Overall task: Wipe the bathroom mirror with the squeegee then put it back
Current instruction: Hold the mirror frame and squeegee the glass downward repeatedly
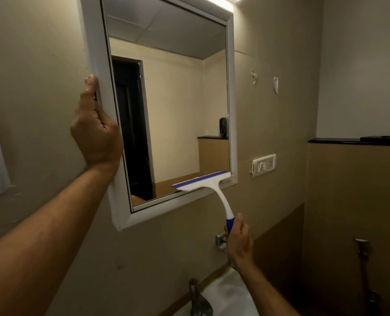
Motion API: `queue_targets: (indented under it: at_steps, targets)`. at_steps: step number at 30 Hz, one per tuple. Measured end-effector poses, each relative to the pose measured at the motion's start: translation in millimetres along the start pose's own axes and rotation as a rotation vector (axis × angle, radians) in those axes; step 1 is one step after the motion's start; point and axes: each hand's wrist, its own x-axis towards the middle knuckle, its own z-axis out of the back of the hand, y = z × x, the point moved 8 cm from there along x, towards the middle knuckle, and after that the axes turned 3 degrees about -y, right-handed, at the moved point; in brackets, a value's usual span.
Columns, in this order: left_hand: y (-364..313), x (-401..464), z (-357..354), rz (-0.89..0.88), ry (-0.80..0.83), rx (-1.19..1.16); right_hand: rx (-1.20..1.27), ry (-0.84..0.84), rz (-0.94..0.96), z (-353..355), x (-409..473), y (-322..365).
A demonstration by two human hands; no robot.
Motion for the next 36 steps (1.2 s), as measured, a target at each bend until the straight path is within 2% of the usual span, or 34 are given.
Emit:
queue_targets:
  at_steps: [3,7,13,16,20,24,28,32,36]
  targets:
    - [-1,0,0,0.005,0.002,0.007,0.1,-0.029,0.071,-3,-3,32]
    - [1,0,-1,0.012,0.02,0.001,0.19,-0.035,0.066,-24,0,62]
    - [2,1,1,0.034,0.004,-0.039,-0.048,0.017,0.128,-45,-22,23]
    - [2,0,2,0.042,0.0,-0.075,0.084,0.103,0.011,-46,-27,11]
    - [2,0,2,0.055,0.002,-0.093,0.261,-0.01,0.142,-35,-18,74]
    - [2,0,1,0.06,0.009,-0.095,0.266,0.043,0.171,-46,-13,118]
    - [3,0,1,0.058,0.014,-0.094,0.284,0.002,0.183,-50,-31,104]
    - [3,0,1,0.055,0.016,-0.099,0.309,0.029,0.127,-54,-50,76]
    - [4,0,1,0.062,0.015,-0.093,0.319,0.045,0.175,-50,-39,102]
